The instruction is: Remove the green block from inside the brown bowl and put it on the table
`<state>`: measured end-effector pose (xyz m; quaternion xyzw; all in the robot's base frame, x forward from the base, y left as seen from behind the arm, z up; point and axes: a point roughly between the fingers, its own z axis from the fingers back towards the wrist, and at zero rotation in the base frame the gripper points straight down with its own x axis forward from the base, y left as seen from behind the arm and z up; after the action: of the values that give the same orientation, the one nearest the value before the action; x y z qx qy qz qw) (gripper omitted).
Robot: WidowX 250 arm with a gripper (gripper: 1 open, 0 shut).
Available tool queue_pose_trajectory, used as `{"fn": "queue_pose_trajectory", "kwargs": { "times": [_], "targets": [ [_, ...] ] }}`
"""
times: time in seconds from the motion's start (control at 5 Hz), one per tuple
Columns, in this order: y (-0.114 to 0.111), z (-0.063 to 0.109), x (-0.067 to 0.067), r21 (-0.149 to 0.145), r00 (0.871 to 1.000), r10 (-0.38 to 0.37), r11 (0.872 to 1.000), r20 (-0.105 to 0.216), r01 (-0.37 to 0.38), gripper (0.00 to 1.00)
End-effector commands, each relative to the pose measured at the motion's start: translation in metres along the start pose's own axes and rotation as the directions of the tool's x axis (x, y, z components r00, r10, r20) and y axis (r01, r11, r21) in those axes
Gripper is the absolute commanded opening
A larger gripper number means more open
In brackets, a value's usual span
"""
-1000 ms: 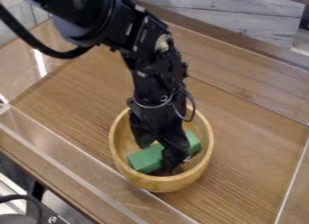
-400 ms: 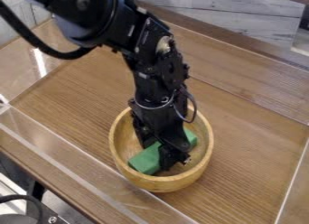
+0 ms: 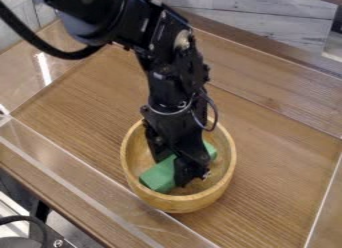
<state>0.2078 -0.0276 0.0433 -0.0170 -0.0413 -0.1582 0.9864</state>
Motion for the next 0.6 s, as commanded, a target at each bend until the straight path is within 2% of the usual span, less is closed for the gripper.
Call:
{"fn": "queue_pose_trajectory", "kwargs": {
  "times": [0.0, 0.4],
  "targets": [
    [0.003, 0.018, 0.012, 0.012, 0.998, 0.007, 1.0, 0.055, -0.007, 0.0],
    [0.005, 0.033, 0.015, 0.018, 0.997, 0.024, 1.0, 0.071, -0.026, 0.0]
  ]
}}
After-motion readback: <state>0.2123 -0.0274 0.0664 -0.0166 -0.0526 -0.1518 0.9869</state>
